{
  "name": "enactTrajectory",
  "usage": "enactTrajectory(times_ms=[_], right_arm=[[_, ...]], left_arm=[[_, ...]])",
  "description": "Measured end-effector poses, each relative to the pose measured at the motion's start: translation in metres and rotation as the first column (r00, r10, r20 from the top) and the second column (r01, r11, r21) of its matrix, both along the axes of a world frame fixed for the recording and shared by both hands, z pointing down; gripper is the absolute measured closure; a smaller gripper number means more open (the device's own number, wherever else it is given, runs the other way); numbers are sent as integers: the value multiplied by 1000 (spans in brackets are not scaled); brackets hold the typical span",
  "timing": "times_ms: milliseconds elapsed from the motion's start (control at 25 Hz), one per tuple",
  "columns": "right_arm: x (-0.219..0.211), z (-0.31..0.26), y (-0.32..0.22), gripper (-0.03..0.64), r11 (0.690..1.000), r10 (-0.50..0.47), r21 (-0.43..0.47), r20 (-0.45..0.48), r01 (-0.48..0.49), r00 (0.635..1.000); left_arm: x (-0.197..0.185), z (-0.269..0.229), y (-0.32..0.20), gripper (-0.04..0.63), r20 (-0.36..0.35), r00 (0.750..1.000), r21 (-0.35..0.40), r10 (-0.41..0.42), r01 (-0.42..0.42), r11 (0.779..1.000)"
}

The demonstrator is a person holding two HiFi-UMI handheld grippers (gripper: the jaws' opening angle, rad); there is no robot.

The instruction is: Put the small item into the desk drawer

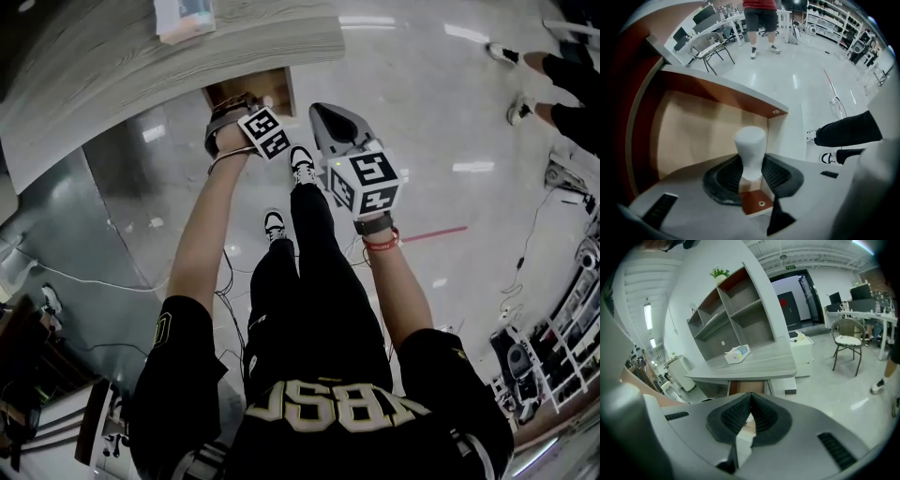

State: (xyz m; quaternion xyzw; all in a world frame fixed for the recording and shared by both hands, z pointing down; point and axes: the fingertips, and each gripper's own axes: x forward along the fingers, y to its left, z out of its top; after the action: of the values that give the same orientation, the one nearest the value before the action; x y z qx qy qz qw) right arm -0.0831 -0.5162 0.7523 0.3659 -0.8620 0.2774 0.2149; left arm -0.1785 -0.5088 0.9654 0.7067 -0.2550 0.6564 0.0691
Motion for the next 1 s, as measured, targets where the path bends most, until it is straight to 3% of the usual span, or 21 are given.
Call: enactTrajectory(times_ms=[280, 640, 1000], right_arm=[[10, 6, 1, 611, 1000, 15, -15, 11, -15, 1000], [23, 8, 2, 611, 999, 30, -22, 17, -30, 999], [27, 5, 7, 611, 999, 34, -19, 1, -34, 999]], left_arm=[[3, 21, -4, 456, 34, 999, -13, 15, -14, 1000], [9, 23, -9, 449, -11, 1000, 33, -20, 20, 999], [13, 8, -6, 426, -107, 992, 82, -70, 79, 994]])
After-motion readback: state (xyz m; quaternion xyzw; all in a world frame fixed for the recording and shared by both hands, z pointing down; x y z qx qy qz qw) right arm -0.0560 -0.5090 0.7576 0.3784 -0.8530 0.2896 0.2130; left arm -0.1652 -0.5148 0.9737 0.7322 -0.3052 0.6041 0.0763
